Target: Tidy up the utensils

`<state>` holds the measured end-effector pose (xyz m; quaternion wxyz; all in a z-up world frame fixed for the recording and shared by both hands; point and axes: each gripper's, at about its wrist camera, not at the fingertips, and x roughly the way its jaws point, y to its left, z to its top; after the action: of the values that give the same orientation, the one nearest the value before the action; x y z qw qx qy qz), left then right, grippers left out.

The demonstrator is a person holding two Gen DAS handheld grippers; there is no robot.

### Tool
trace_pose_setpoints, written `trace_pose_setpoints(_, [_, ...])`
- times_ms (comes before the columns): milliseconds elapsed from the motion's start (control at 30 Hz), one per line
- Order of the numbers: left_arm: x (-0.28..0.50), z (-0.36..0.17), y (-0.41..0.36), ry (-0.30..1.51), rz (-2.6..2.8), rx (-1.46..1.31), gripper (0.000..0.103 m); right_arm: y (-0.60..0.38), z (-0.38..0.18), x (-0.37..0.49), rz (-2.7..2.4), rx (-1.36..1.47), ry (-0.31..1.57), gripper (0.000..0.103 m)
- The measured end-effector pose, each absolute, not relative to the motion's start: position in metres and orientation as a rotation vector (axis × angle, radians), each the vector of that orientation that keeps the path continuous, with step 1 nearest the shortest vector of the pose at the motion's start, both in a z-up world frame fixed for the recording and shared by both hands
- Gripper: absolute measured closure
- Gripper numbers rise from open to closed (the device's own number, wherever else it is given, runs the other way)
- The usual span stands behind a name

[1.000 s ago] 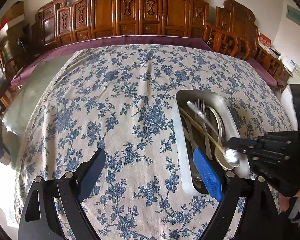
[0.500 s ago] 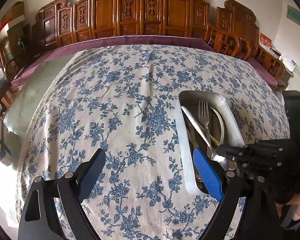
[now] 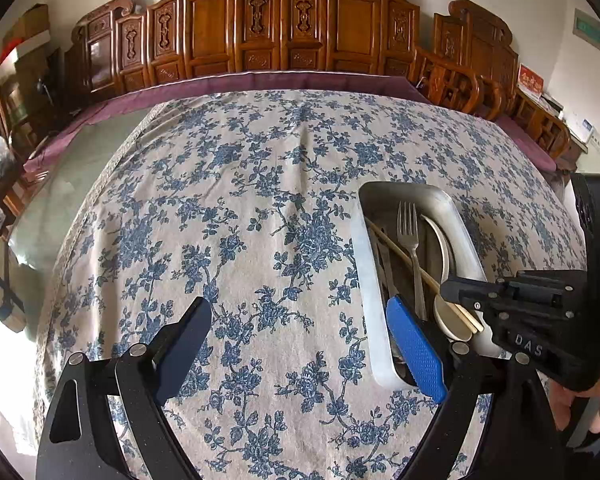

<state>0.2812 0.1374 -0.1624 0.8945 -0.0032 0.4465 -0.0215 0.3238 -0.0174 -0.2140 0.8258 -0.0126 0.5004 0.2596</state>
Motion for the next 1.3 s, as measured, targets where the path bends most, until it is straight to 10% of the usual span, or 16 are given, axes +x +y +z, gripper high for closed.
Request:
trace_pose_setpoints(433, [0.269, -0.150, 0.116, 0.891, -0.061, -0.014, 0.017, -0.066, -0.185, 0.293, 0.493, -0.082, 0.940, 0.096])
trace_pose_setpoints(767, [0.246, -0.132, 0.071, 0.845, -0.094, -0.018, 0.009, -0.126, -0.163, 0.266, 0.372, -0.047, 0.879, 0.034])
trace_pose_setpoints(1300, [0.195, -0.095, 0.004, 0.790, -0.102, 0.006, 0.008, -0.210, -0.114, 0.202, 0.222, -0.006, 0.730, 0.003])
